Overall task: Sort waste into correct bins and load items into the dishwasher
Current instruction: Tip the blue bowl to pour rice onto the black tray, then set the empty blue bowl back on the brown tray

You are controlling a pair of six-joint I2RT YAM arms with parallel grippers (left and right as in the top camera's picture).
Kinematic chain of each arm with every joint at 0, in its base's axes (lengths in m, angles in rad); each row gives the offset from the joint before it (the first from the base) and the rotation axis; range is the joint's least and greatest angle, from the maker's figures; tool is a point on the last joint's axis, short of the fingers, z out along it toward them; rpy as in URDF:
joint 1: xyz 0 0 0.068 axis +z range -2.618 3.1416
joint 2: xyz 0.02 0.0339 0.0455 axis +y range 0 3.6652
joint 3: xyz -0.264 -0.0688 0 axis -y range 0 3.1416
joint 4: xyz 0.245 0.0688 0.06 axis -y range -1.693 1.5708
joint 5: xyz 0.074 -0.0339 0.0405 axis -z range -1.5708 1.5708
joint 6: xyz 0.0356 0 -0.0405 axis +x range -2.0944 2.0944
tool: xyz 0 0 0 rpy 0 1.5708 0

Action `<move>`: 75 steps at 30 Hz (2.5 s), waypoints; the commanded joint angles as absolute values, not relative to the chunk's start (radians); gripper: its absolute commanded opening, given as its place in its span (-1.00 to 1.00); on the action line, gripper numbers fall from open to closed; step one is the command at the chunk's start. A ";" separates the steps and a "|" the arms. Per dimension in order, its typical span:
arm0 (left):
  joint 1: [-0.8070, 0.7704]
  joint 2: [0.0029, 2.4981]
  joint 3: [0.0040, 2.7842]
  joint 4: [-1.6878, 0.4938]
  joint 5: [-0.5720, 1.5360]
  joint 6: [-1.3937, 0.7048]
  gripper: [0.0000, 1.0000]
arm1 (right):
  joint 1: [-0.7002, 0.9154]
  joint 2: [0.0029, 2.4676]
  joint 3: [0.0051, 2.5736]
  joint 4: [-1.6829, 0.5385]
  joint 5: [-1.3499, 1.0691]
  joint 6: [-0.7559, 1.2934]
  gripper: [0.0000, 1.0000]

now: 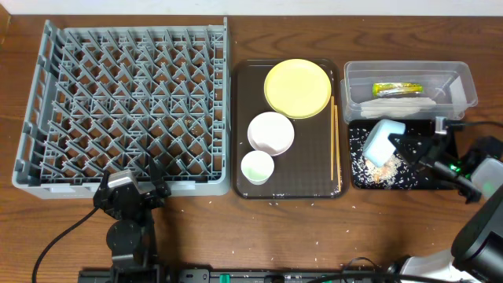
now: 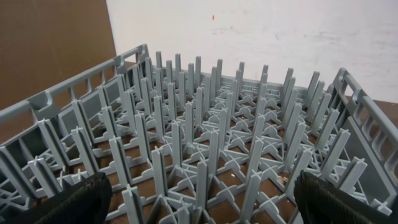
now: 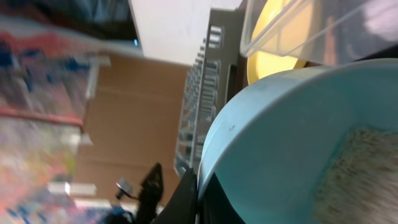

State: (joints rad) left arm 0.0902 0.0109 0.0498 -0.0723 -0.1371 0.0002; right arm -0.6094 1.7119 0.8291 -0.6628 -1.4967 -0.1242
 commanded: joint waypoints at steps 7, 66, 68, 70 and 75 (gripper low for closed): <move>0.094 0.005 0.043 -0.071 -0.139 0.004 0.89 | -0.713 1.715 0.828 -0.673 -1.560 0.026 -0.98; 0.094 0.005 0.043 -0.071 -0.139 0.004 0.89 | 0.558 1.396 1.065 -0.839 -0.044 0.311 -0.98; 0.094 0.005 0.043 -0.071 -0.139 0.004 0.89 | 0.595 1.465 1.065 -0.822 -0.037 0.311 -0.98; 0.094 0.005 0.043 -0.071 -0.139 0.004 0.89 | 0.616 1.533 1.065 -0.813 -0.038 0.311 -0.98; 0.094 0.005 0.043 -0.071 -0.139 0.004 0.89 | 0.645 1.657 1.065 -0.796 -0.082 0.301 -0.98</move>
